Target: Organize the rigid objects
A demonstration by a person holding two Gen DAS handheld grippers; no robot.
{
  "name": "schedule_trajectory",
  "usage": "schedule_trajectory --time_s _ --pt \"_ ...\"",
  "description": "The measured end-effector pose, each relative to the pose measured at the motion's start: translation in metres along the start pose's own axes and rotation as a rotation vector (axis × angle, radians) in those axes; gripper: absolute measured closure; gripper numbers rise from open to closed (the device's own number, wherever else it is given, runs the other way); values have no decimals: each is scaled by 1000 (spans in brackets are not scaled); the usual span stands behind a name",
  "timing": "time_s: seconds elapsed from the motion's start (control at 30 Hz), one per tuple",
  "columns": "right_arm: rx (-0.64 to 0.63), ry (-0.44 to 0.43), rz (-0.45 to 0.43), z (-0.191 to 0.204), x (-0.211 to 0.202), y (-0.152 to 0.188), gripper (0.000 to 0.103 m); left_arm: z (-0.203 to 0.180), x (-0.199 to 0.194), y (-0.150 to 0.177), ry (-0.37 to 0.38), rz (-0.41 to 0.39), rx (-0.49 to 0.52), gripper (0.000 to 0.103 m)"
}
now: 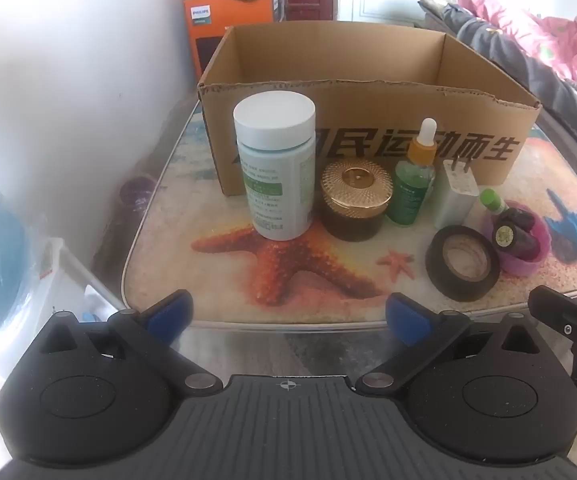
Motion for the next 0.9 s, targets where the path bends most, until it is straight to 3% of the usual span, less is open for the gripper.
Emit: schedule_trajectory --time_s 0.9 --pt "11 -25 -13 1 -1 -3 0 5 4 1 -32 6 -11 0"
Point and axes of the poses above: each gripper's, at about its wrist camera, not at the fingertips, and x roughly the way its jaws point, z to its left, y to its underside, the point moved 9 cm from there along x, roughly the way its jaws point, and after that the axes turned 4 degrees about -y, right-handed, at the moved point
